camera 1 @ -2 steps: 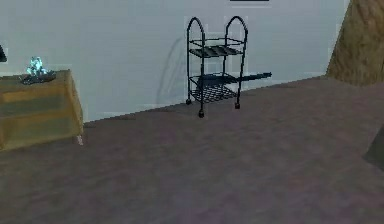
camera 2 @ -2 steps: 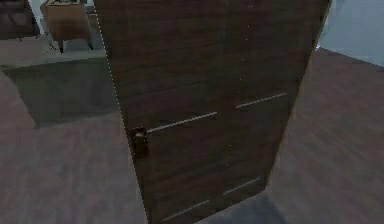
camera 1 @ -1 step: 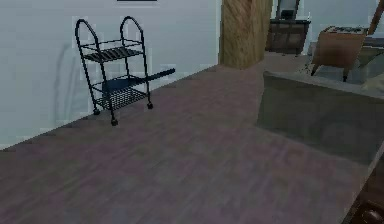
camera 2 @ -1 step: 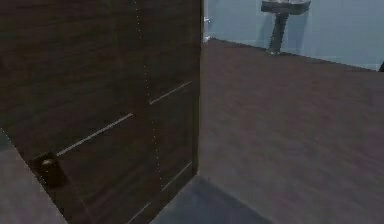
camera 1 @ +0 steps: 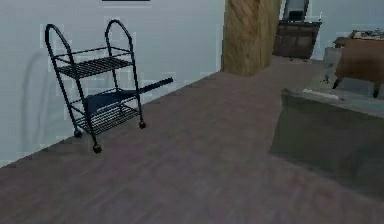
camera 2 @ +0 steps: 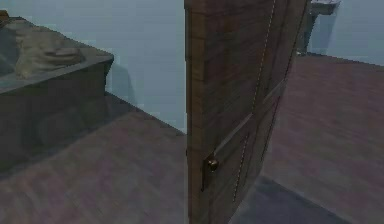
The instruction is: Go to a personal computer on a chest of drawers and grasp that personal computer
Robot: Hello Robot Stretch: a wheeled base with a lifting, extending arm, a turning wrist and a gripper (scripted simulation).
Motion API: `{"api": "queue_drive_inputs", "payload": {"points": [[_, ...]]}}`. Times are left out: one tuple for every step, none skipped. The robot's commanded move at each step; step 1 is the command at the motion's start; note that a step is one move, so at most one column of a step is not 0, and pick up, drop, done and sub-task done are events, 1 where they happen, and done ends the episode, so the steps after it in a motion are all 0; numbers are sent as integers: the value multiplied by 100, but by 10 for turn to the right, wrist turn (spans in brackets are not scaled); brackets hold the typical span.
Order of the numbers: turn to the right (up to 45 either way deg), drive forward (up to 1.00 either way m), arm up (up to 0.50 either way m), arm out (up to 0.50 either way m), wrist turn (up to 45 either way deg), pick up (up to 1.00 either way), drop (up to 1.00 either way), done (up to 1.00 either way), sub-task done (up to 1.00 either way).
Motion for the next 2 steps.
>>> {"api": "queue_drive_inputs", "payload": {"points": [[90, 0, 0, 0, 0, 0, 0, 0, 0], [0, 100, 0, 0, 0, 0, 0, 0, 0]]}}
